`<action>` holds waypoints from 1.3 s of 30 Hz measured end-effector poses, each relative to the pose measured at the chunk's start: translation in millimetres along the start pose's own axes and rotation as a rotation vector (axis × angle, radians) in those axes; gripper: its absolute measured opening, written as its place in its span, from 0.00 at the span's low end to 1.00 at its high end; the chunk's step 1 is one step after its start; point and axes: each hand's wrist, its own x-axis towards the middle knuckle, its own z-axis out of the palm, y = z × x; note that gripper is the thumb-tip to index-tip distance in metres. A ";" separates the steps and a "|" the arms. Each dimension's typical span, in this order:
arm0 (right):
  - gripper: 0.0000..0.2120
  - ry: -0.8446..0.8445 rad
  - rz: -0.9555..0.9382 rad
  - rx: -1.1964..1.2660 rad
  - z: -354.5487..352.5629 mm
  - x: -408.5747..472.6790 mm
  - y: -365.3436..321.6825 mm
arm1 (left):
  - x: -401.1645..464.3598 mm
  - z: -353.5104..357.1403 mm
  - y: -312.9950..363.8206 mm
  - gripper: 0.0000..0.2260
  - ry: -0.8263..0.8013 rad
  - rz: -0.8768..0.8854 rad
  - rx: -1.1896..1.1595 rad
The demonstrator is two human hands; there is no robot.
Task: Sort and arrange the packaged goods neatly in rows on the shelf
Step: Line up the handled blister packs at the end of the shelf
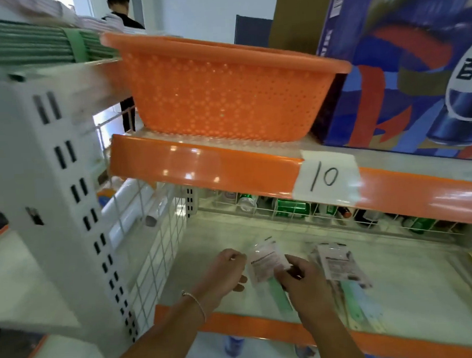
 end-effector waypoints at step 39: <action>0.25 -0.216 -0.074 -0.250 95.7 34.8 15.3 | 0.0 -56.0 -67.4 0.22 0.446 0.254 0.758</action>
